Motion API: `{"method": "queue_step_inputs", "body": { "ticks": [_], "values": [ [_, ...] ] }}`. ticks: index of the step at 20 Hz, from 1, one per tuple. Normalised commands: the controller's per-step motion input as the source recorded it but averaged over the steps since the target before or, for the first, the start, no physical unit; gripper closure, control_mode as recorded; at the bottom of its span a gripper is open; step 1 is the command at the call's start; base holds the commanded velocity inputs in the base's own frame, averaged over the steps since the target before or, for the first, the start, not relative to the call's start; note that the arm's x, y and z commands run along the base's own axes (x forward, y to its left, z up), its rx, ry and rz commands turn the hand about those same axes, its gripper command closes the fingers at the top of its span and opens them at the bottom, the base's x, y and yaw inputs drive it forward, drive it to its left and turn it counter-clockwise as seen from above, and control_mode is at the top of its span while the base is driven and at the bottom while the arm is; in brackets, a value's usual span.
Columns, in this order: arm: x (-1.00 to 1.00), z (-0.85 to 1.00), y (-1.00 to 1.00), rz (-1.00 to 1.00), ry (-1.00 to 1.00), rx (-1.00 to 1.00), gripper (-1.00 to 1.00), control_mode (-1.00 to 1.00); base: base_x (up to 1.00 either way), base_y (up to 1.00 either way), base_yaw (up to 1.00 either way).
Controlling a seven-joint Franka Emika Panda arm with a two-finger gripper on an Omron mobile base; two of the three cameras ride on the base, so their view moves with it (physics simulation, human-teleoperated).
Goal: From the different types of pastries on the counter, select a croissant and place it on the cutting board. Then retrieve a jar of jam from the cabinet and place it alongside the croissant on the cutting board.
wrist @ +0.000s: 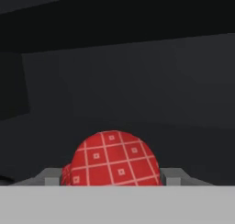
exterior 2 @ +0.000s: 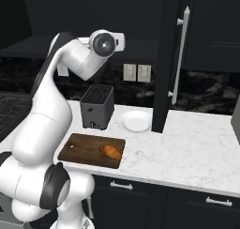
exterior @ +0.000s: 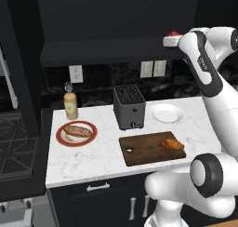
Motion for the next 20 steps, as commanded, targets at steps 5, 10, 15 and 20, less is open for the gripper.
{"method": "queue_step_inputs", "body": {
  "ticks": [5, 10, 15, 20],
  "values": [
    [-0.71, -0.09, 0.00, 0.12, 0.02, 0.00, 1.00, -1.00, 0.00, 0.00, 0.00],
    [-0.95, -0.30, 0.02, 0.12, -0.05, -0.01, 1.00, -1.00, 0.00, 0.00, 0.00],
    [-0.93, -0.38, 0.31, 0.15, -0.01, -0.05, 1.00, -1.00, 0.00, 0.00, 0.00],
    [-0.87, -0.48, 0.55, 0.16, 0.00, -0.08, 1.00, -1.00, 0.00, 0.00, 0.00]
  ]
}}
